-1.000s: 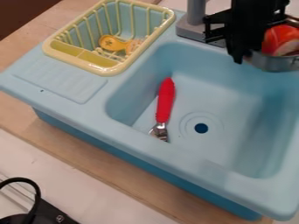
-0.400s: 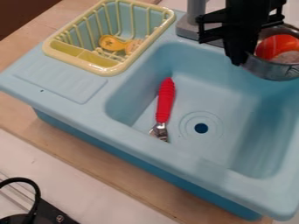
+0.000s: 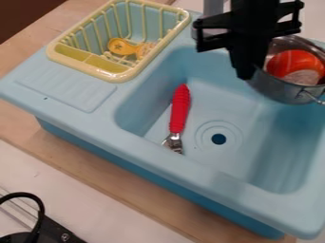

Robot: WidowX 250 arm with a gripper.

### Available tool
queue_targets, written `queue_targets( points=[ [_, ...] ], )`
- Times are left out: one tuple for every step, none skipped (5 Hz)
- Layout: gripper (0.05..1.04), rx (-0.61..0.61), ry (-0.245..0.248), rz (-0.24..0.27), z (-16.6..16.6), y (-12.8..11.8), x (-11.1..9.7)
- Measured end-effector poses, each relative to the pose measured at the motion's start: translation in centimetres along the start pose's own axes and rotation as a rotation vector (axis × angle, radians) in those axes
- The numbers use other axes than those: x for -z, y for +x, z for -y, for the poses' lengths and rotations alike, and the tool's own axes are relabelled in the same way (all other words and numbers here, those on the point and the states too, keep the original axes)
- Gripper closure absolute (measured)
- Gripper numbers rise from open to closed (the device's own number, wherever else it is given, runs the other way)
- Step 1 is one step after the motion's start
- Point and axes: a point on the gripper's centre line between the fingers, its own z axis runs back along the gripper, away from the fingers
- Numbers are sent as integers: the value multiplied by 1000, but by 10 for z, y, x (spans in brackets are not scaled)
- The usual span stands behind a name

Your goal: Move the silver pot inside the sink

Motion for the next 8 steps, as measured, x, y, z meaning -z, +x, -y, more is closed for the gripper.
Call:
queue_targets(
  points=[
    [1025,40,-6,-20,23,8,-9],
    [1026,34,-43,-19,41,14,-8],
    [1026,28,-65,-16,49,14,1],
    [1026,-29,-75,-28,55,13,17],
    [1026,-46,-72,-21,54,11,29],
    [1026,-67,-49,-36,50,7,37],
    [1026,-69,-28,-12,47,8,47],
    [1026,-61,-35,-1,45,6,55]
  ],
)
